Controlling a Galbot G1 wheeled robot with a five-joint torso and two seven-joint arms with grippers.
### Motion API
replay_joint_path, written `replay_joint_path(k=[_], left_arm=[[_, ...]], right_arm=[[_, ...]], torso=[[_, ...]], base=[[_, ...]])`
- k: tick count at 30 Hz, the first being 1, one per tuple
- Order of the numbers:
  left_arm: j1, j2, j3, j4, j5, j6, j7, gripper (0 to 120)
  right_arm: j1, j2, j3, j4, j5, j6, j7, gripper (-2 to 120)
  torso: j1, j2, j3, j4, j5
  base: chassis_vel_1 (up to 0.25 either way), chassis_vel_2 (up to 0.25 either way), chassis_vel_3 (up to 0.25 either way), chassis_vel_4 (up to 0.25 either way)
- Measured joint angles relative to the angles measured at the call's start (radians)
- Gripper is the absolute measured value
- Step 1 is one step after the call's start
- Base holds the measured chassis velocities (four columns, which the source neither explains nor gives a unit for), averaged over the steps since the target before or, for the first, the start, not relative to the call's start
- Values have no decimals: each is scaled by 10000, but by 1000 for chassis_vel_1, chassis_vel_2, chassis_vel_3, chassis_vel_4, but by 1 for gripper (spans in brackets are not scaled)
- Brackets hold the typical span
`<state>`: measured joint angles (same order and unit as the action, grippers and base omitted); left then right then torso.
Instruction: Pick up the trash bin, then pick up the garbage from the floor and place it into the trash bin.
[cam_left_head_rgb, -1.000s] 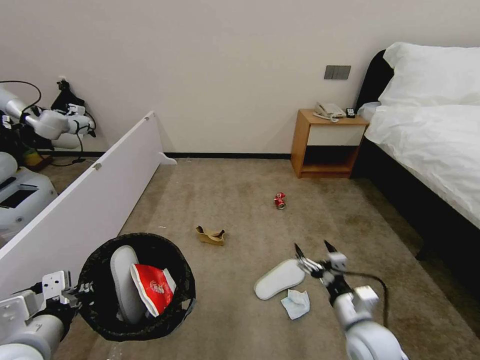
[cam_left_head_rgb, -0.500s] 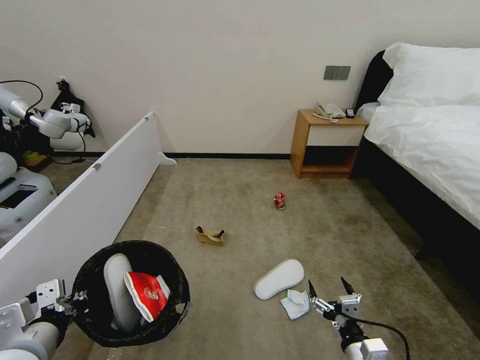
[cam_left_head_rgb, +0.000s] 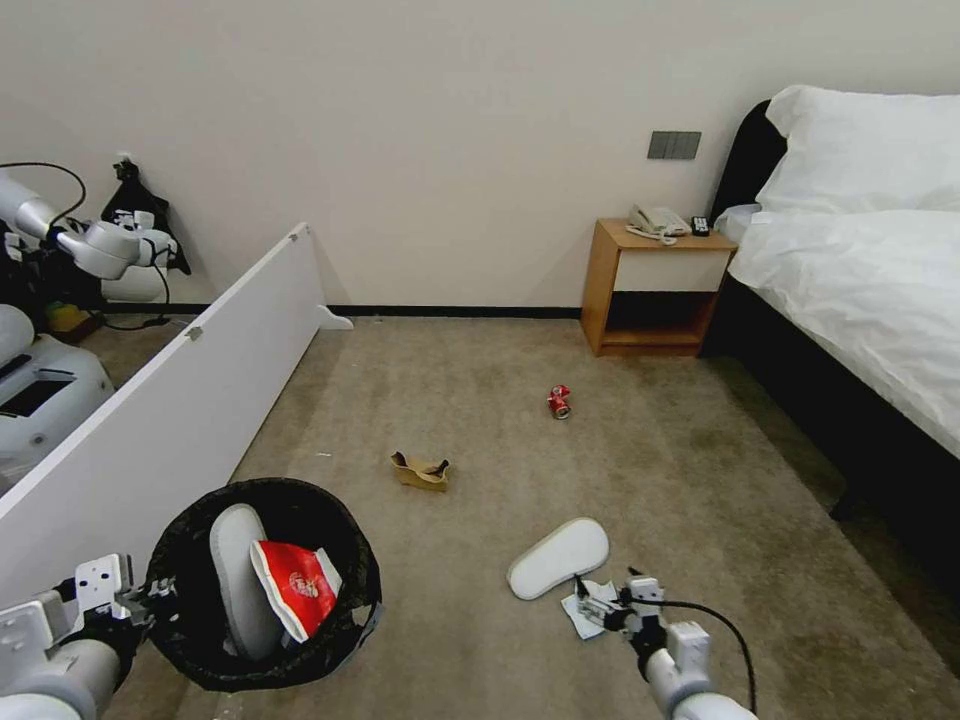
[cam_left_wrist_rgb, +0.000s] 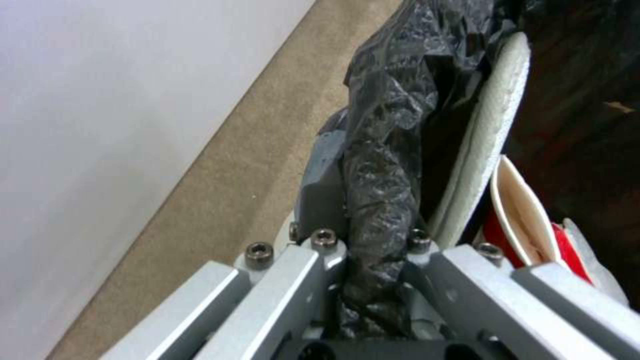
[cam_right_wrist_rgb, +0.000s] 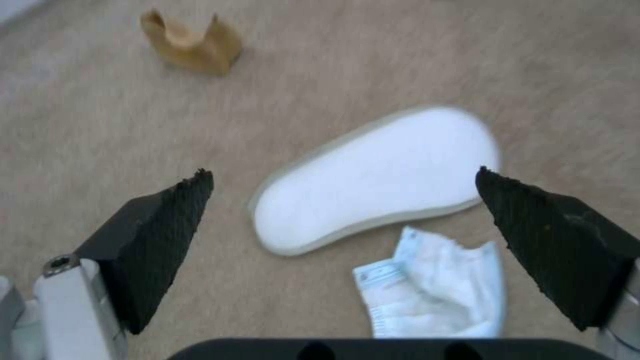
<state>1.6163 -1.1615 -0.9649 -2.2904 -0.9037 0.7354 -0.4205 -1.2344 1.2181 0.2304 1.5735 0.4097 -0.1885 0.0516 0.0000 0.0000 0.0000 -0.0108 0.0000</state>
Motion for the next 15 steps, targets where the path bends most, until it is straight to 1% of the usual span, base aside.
replay_joint_path(k=[1, 2, 5, 12, 15], left_arm=[[-22, 7, 0, -5, 0, 0, -4, 1], [-22, 7, 0, -5, 0, 0, -4, 1], [-126, 52, 31, -4, -2, 0, -12, 1], [-142, 84, 34, 63, -20, -1, -15, 1], [-144, 95, 34, 79, -25, 0, -13, 1]], right_arm=[[285, 64, -209, -368, 29, -108, 0, 100], [285, 64, -209, -368, 29, -108, 0, 100], [769, 301, -413, -1297, -131, -263, 16, 100], [904, 398, -275, -2008, -547, -448, 232, 100], [887, 386, -201, -2083, -590, -474, 284, 100]], torso=[[1, 0, 0, 0, -1], [1, 0, 0, 0, -1], [1, 0, 0, -5, 0], [1, 0, 0, -4, -1], [1, -1, 0, -5, 0]], base=[[0, 0, 0, 0], [0, 0, 0, 0], [0, 0, 0, 0], [0, 0, 0, 0], [0, 0, 0, 0]])
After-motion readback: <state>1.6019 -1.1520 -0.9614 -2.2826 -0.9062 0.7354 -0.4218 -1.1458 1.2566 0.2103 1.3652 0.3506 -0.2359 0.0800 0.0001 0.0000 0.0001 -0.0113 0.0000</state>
